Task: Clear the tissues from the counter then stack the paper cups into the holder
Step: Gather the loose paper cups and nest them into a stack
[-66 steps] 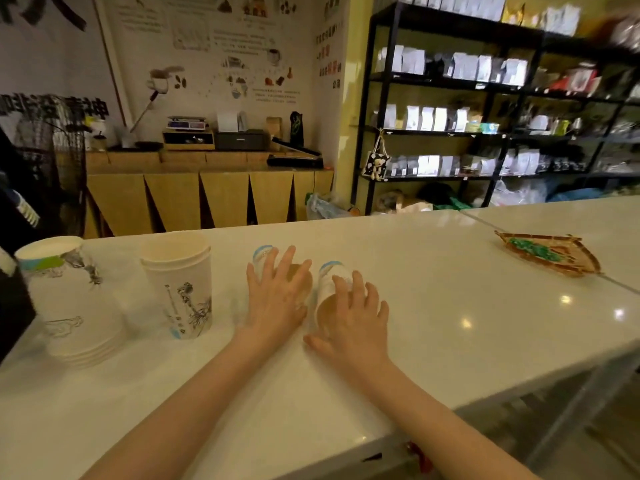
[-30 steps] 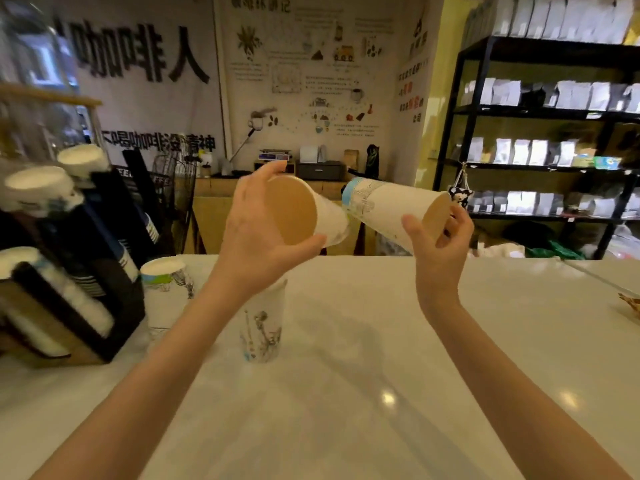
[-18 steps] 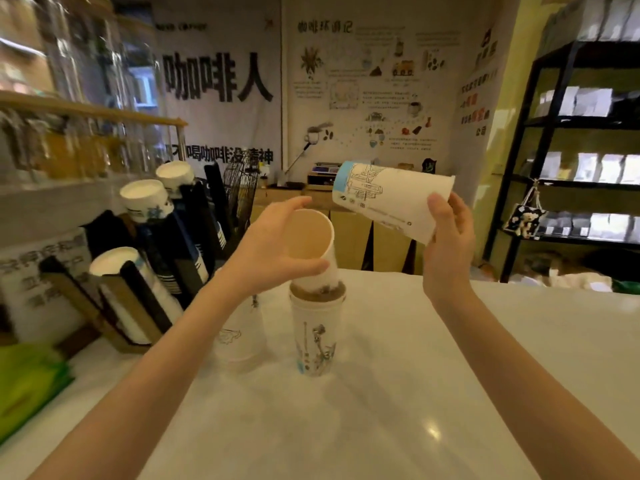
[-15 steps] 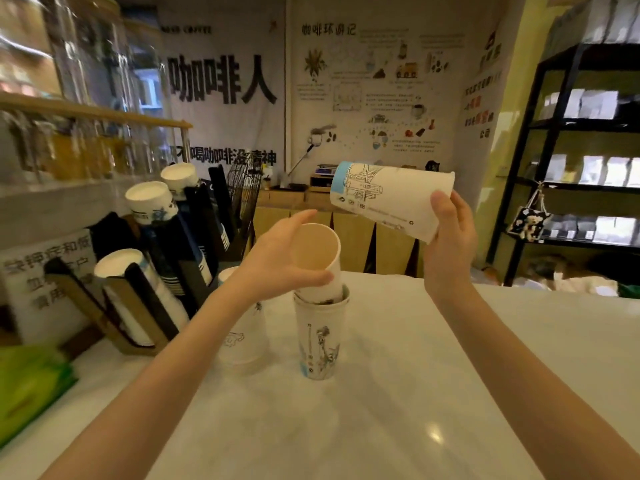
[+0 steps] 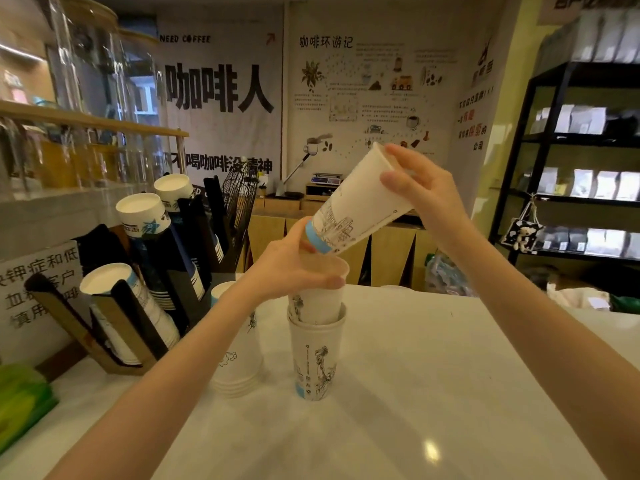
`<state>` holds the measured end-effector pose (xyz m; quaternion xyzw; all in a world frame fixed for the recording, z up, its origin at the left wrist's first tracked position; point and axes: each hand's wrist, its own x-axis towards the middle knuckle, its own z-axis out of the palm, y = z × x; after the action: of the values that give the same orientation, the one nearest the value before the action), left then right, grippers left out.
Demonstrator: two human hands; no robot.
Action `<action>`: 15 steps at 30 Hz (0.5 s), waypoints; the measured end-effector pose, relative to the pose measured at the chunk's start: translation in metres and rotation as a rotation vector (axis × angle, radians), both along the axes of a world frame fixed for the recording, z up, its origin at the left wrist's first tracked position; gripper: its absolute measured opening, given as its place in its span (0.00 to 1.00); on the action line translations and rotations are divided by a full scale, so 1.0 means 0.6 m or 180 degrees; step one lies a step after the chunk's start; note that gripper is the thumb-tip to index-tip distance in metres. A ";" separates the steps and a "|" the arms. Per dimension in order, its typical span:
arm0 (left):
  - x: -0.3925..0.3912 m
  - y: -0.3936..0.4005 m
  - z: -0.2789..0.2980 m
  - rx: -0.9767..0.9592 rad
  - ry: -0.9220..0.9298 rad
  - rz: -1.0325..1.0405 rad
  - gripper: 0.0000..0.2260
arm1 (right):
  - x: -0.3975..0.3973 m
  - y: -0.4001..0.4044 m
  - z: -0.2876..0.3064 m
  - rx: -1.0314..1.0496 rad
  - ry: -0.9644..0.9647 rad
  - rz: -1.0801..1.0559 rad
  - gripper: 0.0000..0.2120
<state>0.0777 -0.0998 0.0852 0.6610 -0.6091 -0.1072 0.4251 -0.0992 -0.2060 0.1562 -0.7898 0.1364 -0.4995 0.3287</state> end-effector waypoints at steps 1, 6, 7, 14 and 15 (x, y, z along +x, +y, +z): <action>0.001 -0.003 -0.007 0.0047 -0.0006 -0.0020 0.44 | 0.005 -0.002 0.000 -0.0030 0.0178 -0.0031 0.34; 0.001 -0.012 -0.051 0.0324 0.0159 0.0178 0.54 | 0.031 -0.004 -0.020 -0.0215 0.0872 -0.0165 0.33; 0.000 -0.013 -0.060 0.0357 0.0202 0.0192 0.55 | 0.037 -0.005 -0.027 -0.0251 0.1009 -0.0164 0.32; -0.008 -0.009 -0.104 0.0007 0.0615 -0.0033 0.51 | 0.085 -0.007 -0.093 -0.0607 0.1766 -0.0159 0.31; -0.008 -0.005 -0.107 -0.0032 0.0660 -0.0089 0.50 | 0.089 -0.005 -0.104 -0.0625 0.1835 -0.0114 0.31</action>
<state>0.0729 -0.1028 0.0208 0.6356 -0.5715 -0.1778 0.4876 -0.0459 -0.2089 0.0938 -0.9245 0.1890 -0.2713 0.1897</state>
